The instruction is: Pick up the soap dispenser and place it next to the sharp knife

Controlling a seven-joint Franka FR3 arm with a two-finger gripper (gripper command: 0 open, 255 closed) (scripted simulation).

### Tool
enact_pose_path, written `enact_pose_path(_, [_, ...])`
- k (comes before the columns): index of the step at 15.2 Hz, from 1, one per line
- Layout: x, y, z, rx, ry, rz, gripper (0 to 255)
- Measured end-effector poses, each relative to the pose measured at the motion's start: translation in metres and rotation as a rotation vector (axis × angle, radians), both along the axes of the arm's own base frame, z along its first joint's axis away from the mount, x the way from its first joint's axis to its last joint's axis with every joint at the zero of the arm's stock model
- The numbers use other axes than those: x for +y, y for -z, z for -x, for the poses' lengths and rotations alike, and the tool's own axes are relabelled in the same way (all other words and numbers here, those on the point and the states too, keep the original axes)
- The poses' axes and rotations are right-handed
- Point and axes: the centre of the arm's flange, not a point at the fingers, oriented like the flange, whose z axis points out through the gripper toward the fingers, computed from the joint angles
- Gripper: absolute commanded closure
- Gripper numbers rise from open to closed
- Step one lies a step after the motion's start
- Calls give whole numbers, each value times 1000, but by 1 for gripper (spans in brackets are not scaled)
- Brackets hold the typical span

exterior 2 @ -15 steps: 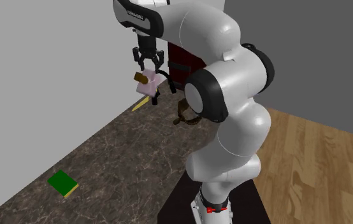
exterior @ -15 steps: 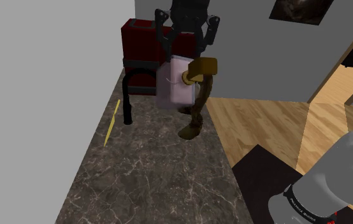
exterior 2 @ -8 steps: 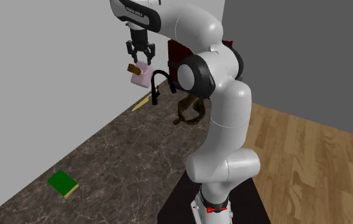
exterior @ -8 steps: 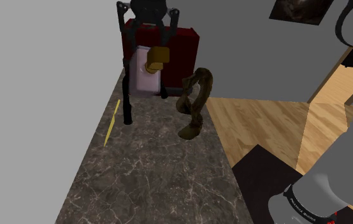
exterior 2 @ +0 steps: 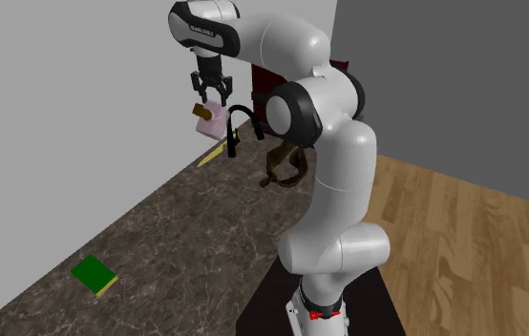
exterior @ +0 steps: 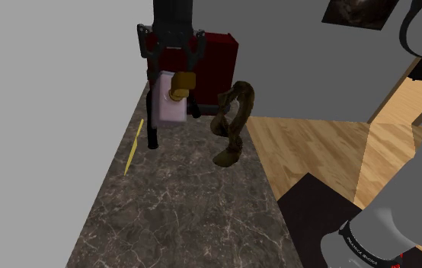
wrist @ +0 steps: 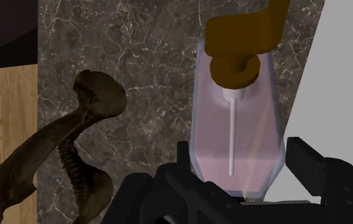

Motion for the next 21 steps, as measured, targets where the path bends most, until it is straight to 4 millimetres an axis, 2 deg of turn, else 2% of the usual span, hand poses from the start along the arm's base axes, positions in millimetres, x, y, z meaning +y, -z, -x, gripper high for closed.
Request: enact_pose_path(21, [-1, 111, -2, 0, 0, 0, 255])
